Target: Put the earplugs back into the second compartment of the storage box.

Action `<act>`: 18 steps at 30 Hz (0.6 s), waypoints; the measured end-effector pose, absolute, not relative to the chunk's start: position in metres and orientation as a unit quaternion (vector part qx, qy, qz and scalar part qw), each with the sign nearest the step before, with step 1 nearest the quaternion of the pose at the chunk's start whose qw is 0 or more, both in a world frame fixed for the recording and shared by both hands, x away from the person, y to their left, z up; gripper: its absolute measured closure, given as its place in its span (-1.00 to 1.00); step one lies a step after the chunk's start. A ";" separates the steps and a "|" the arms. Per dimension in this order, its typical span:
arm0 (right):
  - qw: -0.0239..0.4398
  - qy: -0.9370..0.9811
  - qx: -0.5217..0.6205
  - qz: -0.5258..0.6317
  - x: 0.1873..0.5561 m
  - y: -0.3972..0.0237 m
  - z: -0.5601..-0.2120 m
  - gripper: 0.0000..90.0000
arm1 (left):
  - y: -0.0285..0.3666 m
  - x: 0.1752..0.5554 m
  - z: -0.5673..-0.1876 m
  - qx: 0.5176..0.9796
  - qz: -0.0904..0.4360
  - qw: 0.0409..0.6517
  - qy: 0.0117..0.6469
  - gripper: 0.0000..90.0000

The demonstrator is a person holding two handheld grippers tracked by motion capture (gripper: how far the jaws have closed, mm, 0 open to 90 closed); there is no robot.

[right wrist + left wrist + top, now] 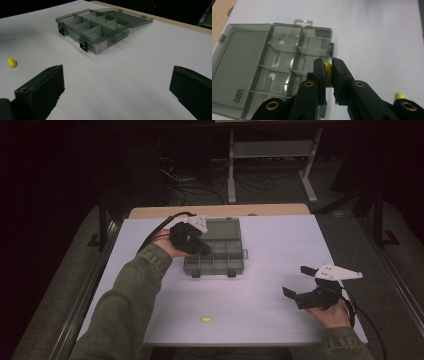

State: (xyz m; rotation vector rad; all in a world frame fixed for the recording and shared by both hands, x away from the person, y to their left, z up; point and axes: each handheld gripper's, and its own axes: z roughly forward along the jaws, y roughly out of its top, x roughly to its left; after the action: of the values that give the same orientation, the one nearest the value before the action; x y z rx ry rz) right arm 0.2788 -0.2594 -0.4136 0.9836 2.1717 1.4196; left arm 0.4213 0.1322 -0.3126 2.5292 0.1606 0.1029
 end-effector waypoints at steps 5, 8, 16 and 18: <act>0.179 0.771 0.348 0.503 0.278 -0.259 -0.414 -1.00 | 0.135 0.434 -0.320 0.950 0.047 0.301 0.071 0.83; 0.178 0.771 0.347 0.503 0.278 -0.259 -0.414 -1.00 | 0.137 0.444 -0.325 0.942 0.053 0.320 0.079 0.84; 0.177 0.772 0.346 0.504 0.277 -0.259 -0.414 -1.00 | 0.138 0.458 -0.335 0.938 0.077 0.324 0.098 0.85; 0.177 0.771 0.347 0.504 0.277 -0.259 -0.414 -1.00 | 0.138 0.462 -0.340 0.939 0.081 0.318 0.102 0.85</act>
State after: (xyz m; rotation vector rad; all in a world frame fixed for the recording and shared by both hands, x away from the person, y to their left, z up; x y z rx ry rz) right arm 0.2771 -0.2595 -0.4135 0.9822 2.1830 1.4261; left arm 0.4621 0.1376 -0.3403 2.4714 0.2690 0.2125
